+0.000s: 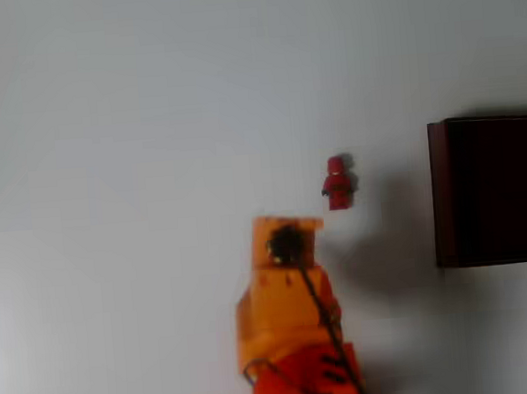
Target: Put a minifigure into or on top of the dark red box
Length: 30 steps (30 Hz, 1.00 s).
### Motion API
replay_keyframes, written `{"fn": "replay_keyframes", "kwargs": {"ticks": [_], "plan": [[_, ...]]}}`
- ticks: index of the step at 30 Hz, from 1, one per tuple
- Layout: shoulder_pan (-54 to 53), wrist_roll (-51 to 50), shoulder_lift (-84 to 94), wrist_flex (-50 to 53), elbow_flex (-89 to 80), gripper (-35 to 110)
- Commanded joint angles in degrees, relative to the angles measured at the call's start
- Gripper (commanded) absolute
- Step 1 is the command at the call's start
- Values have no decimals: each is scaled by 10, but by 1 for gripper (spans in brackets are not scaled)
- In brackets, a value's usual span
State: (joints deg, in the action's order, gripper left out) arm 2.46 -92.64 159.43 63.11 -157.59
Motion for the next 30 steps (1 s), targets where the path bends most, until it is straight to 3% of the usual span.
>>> {"fn": "replay_keyframes", "kwargs": {"ticks": [1,30], "plan": [[-5,13,-100,-15,80,20],[-134,157,-402,-189,158,20]]}}
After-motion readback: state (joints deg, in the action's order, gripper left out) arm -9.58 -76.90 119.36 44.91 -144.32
